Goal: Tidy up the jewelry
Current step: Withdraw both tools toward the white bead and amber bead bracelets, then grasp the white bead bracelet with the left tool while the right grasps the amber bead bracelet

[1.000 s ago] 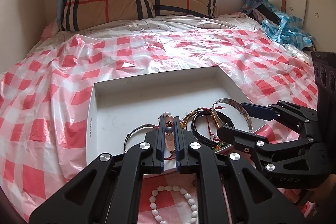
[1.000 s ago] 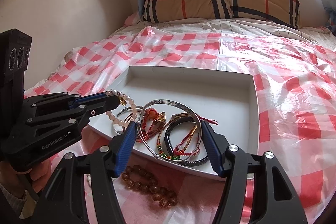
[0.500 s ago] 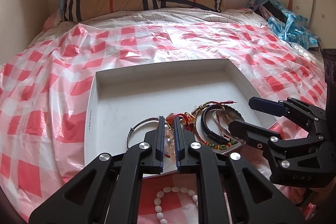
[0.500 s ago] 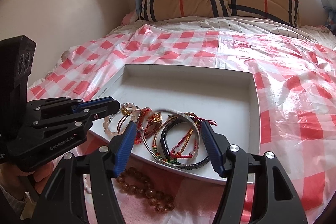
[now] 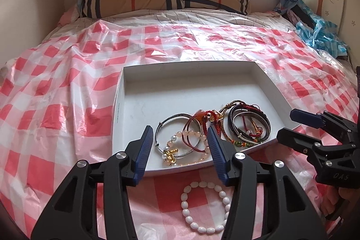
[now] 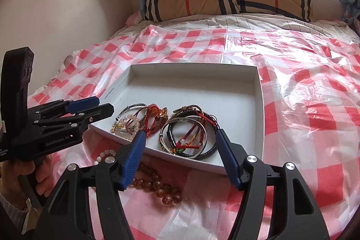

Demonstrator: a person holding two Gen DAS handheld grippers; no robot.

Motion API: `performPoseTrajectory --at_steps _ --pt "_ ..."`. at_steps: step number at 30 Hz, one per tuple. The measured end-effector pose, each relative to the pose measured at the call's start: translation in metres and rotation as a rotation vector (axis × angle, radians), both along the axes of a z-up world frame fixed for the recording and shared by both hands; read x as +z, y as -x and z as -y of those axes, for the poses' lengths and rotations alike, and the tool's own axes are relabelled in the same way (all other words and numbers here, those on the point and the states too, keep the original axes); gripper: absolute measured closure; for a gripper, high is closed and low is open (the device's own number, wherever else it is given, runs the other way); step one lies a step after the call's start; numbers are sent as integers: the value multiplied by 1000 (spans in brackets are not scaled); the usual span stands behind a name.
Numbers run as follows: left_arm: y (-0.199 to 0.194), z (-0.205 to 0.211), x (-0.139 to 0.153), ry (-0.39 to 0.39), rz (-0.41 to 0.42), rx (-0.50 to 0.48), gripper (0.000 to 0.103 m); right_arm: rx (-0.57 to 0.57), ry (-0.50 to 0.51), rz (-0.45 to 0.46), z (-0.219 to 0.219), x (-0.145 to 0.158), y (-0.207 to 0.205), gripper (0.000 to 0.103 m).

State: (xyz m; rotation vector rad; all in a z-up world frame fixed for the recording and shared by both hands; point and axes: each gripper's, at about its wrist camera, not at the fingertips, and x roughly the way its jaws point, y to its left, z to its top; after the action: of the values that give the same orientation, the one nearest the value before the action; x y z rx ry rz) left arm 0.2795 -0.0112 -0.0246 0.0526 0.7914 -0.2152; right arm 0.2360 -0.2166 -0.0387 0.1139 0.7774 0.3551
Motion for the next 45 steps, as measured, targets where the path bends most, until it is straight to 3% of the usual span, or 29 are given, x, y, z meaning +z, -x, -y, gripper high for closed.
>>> performPoseTrajectory --at_steps 6,11,16,21,28,30,32,38,39,41,43,45 --pt "32 -13 -4 -19 -26 3 45 24 17 -46 3 -9 27 40" --pt "52 -16 -24 -48 -92 -33 44 72 53 -99 -2 -21 34 40" --pt "56 -12 -40 -77 -134 -61 44 128 95 -107 -18 -26 28 40" --pt "48 -3 -39 -103 -126 -72 44 165 113 -129 -30 -34 16 41" --pt "44 4 -47 -151 -155 -78 45 198 87 -192 -29 -41 16 79" --pt "44 0 -49 -147 -170 -69 45 195 58 -213 -24 -40 19 84" --pt "47 -2 -50 -150 -175 -69 49 190 -14 -247 -15 -39 25 87" --pt "60 -4 -47 -154 -200 -122 77 138 -166 -309 17 -32 52 91" --pt "64 -4 -45 -144 -205 -152 83 124 -172 -314 22 -30 57 91" --pt "74 -4 -41 -109 -220 -217 83 77 -126 -313 32 -28 64 90" --pt "82 -4 -37 -109 -222 -250 83 45 -69 -308 38 -26 65 80" --pt "83 -6 -34 -105 -219 -244 83 49 -53 -301 39 -25 64 77"
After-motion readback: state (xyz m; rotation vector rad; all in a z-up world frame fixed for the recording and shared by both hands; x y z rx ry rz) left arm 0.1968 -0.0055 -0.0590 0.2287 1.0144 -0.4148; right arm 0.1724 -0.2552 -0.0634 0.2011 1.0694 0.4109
